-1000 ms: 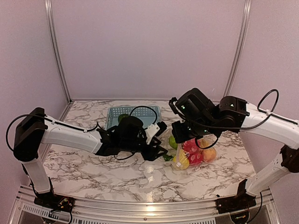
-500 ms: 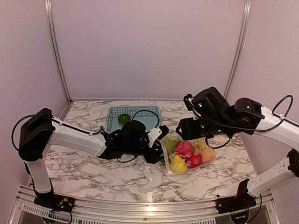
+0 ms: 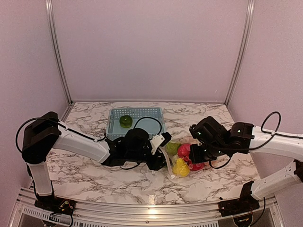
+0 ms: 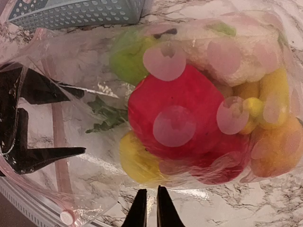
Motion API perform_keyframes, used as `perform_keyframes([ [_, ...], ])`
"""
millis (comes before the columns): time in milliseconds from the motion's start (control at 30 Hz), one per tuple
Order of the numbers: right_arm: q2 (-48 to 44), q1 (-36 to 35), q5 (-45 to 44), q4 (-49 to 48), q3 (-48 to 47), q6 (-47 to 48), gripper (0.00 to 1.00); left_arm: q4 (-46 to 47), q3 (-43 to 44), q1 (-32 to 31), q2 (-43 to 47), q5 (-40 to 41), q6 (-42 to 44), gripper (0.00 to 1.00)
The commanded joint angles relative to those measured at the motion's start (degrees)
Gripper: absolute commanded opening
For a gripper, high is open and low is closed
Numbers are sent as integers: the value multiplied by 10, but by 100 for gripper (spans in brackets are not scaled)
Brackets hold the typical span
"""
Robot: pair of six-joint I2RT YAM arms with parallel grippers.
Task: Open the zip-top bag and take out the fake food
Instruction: Pick up the fake fruit from the zipper food storage bag.
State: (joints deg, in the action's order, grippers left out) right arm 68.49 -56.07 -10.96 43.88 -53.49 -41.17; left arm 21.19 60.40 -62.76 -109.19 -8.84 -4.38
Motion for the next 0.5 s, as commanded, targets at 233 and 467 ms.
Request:
perform_keyframes([
  [233,35,9,27,-108,65,-35,0,12,-2,-12,-24,7,-3,58],
  [467,56,9,15,-125,96,-48,0,3,-1,-14,-24,-5,6,59],
])
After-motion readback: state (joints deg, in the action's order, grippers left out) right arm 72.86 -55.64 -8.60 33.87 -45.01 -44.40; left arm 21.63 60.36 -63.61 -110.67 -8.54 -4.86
